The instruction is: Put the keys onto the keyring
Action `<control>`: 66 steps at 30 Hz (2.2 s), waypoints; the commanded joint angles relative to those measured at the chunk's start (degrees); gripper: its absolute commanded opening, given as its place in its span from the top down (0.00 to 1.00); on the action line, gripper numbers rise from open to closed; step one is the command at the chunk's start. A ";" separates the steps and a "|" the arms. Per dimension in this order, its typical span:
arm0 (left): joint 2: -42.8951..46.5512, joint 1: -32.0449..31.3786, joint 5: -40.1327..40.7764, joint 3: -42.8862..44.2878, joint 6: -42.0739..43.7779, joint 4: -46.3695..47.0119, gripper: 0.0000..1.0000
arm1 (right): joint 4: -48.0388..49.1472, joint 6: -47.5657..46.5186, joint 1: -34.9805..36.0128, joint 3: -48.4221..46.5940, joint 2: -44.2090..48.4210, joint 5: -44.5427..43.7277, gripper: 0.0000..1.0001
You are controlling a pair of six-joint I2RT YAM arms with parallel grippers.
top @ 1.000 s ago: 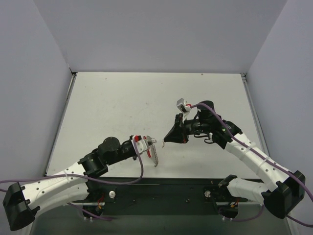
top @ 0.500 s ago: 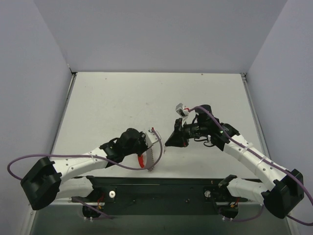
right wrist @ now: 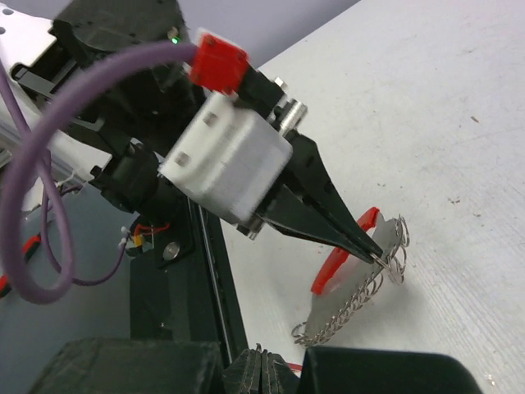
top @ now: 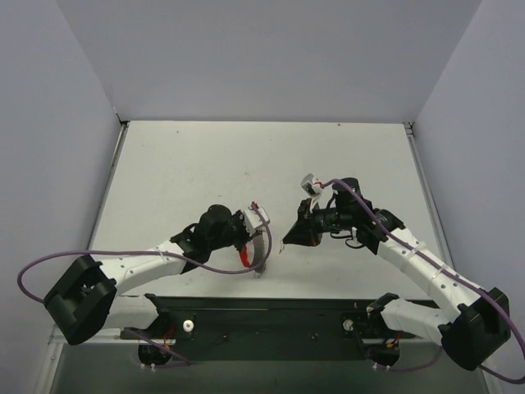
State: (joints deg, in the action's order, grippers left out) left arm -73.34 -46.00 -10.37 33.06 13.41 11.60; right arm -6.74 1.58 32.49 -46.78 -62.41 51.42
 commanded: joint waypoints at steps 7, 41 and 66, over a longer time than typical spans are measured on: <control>11.46 0.12 2.98 -4.75 -6.64 16.88 1.00 | 1.12 -1.06 -1.11 0.55 1.24 0.17 1.00; 17.63 -8.49 15.30 -3.91 -35.64 -15.62 0.07 | 2.52 -0.18 -1.90 0.99 -2.63 -1.23 1.00; 6.20 -5.86 2.30 -0.10 -54.72 -26.46 0.50 | 4.90 3.16 -5.07 3.45 -3.68 -1.85 1.00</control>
State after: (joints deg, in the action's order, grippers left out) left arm -63.92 -52.95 -3.86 33.15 -38.87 -16.49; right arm -3.88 4.56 27.73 -43.62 -66.30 48.64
